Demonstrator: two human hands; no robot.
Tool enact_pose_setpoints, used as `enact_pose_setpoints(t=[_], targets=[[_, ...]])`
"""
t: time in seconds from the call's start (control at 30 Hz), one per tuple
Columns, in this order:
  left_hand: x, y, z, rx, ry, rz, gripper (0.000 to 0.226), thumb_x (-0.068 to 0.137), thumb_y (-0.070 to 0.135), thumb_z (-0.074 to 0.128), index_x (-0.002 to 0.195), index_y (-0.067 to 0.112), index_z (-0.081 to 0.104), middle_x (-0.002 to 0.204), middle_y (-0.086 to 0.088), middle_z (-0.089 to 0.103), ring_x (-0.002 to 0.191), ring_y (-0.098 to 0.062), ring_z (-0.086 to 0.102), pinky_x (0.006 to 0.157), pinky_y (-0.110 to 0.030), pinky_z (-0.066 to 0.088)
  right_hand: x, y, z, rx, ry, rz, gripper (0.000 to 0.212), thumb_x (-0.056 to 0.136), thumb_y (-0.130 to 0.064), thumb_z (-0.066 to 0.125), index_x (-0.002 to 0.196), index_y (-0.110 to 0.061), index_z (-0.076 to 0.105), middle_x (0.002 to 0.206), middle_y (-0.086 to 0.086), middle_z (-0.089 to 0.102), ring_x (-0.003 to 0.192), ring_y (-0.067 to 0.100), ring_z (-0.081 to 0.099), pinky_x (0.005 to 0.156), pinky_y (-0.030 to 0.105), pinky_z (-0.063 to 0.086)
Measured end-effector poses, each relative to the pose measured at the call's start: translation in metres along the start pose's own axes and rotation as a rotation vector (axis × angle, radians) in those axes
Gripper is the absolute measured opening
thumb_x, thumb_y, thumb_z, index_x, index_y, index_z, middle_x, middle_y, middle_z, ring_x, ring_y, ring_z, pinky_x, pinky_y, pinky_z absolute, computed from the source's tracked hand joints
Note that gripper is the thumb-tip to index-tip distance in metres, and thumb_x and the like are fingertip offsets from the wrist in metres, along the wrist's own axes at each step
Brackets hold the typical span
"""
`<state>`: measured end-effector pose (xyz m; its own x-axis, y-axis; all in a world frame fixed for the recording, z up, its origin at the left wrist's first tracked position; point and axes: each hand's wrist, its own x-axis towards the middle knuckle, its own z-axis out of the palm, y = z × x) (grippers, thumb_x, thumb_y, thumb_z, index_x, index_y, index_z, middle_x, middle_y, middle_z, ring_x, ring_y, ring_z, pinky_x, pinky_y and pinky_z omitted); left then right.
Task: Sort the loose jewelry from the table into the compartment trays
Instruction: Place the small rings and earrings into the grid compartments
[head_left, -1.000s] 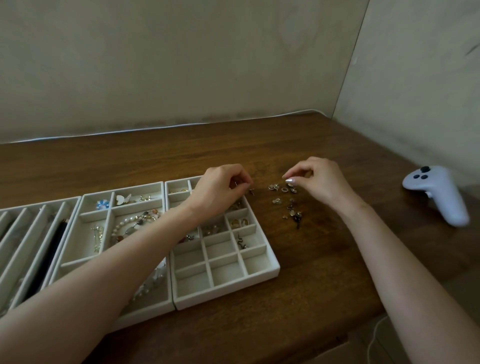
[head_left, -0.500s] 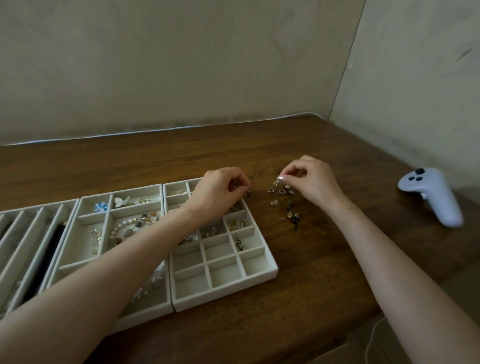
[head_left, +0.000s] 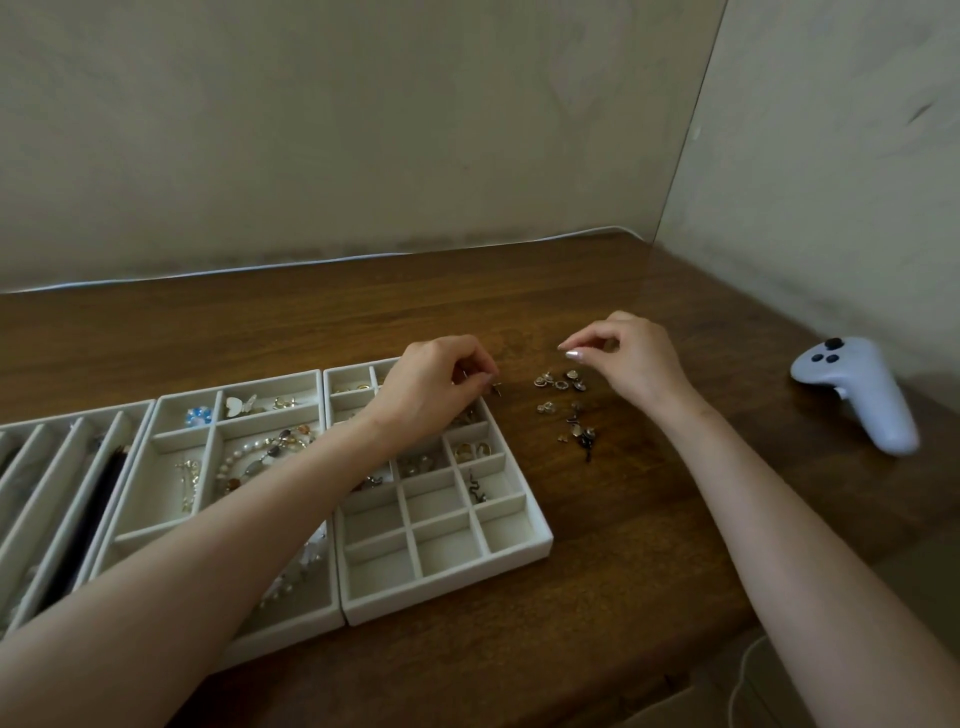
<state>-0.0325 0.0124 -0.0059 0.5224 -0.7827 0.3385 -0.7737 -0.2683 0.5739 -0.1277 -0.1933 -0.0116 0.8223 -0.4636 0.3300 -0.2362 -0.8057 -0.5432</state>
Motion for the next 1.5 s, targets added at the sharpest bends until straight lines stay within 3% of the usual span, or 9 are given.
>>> enact_pose_setpoints(t=[0.17, 0.37, 0.57, 0.67, 0.9, 0.97, 1.13, 1.33, 1.5], targets=[[0.0, -0.001, 0.001, 0.001, 0.017, 0.009, 0.012, 0.09, 0.012, 0.058, 0.098, 0.014, 0.064, 0.098, 0.002, 0.064, 0.09, -0.008, 0.059, 0.078, -0.019, 0.049, 0.0, 0.004, -0.002, -0.085, -0.087, 0.062, 0.013, 0.086, -0.029, 0.066, 0.098, -0.027, 0.071, 0.112, -0.001, 0.061, 0.108, 0.017, 0.054, 0.09, 0.035, 0.046], [-0.001, 0.0, 0.001, 0.007, 0.017, 0.01, 0.011, 0.089, 0.011, 0.058, 0.098, 0.014, 0.064, 0.095, 0.004, 0.063, 0.09, -0.009, 0.06, 0.079, -0.022, 0.051, 0.0, 0.001, 0.001, -0.081, -0.126, 0.07, 0.01, 0.086, -0.028, 0.066, 0.094, -0.023, 0.07, 0.113, -0.003, 0.064, 0.112, 0.014, 0.054, 0.089, 0.031, 0.042], [-0.001, 0.0, 0.0, 0.005, 0.008, 0.009, 0.012, 0.09, 0.011, 0.057, 0.099, 0.015, 0.064, 0.096, 0.003, 0.063, 0.09, -0.008, 0.059, 0.077, -0.018, 0.049, -0.002, -0.003, -0.01, 0.325, -0.092, 0.195, 0.011, 0.085, -0.022, 0.068, 0.093, -0.017, 0.071, 0.108, -0.002, 0.066, 0.11, 0.009, 0.05, 0.093, 0.029, 0.034], [-0.001, -0.001, 0.0, 0.005, 0.01, 0.009, 0.011, 0.089, 0.011, 0.057, 0.098, 0.015, 0.063, 0.096, 0.003, 0.063, 0.09, -0.009, 0.06, 0.078, -0.02, 0.05, -0.003, -0.005, -0.011, 0.341, -0.149, 0.221, 0.012, 0.086, -0.021, 0.067, 0.095, -0.016, 0.072, 0.109, -0.003, 0.065, 0.109, 0.006, 0.046, 0.094, 0.03, 0.031], [-0.002, 0.0, -0.001, -0.002, -0.003, 0.009, 0.011, 0.09, 0.011, 0.057, 0.097, 0.017, 0.063, 0.095, 0.004, 0.063, 0.09, -0.009, 0.06, 0.08, -0.023, 0.051, -0.008, -0.004, -0.015, 0.148, -0.204, 0.062, 0.009, 0.081, -0.02, 0.071, 0.085, -0.028, 0.072, 0.097, -0.013, 0.062, 0.093, 0.004, 0.052, 0.084, 0.026, 0.039], [-0.001, 0.0, 0.0, 0.002, 0.005, 0.006, 0.011, 0.09, 0.011, 0.057, 0.097, 0.015, 0.064, 0.095, 0.002, 0.065, 0.09, -0.01, 0.06, 0.08, -0.025, 0.052, -0.012, -0.004, -0.023, 0.189, -0.278, 0.023, 0.011, 0.078, -0.019, 0.074, 0.082, -0.028, 0.072, 0.093, -0.012, 0.062, 0.088, 0.005, 0.054, 0.073, 0.023, 0.038], [-0.001, -0.001, 0.001, 0.011, 0.012, 0.011, 0.011, 0.09, 0.012, 0.058, 0.098, 0.014, 0.064, 0.096, 0.001, 0.066, 0.089, -0.01, 0.06, 0.079, -0.023, 0.051, -0.015, -0.007, -0.024, 0.073, -0.461, -0.004, 0.019, 0.077, -0.011, 0.074, 0.088, -0.026, 0.073, 0.096, -0.011, 0.059, 0.088, 0.005, 0.053, 0.07, 0.021, 0.036], [-0.002, 0.0, 0.001, 0.015, 0.012, 0.012, 0.01, 0.089, 0.011, 0.058, 0.097, 0.014, 0.065, 0.094, 0.004, 0.064, 0.089, -0.01, 0.06, 0.08, -0.025, 0.051, -0.014, -0.008, -0.02, 0.0, -0.414, -0.037, 0.012, 0.079, -0.014, 0.073, 0.085, -0.024, 0.07, 0.097, -0.012, 0.059, 0.088, 0.002, 0.052, 0.073, 0.02, 0.038], [-0.001, 0.0, 0.001, 0.016, 0.01, 0.009, 0.011, 0.09, 0.012, 0.058, 0.098, 0.015, 0.064, 0.097, 0.002, 0.064, 0.09, -0.009, 0.059, 0.08, -0.024, 0.051, -0.016, -0.01, -0.024, 0.182, -0.306, -0.091, 0.007, 0.079, -0.021, 0.073, 0.083, -0.026, 0.07, 0.089, -0.01, 0.065, 0.08, 0.006, 0.057, 0.069, 0.02, 0.04]])
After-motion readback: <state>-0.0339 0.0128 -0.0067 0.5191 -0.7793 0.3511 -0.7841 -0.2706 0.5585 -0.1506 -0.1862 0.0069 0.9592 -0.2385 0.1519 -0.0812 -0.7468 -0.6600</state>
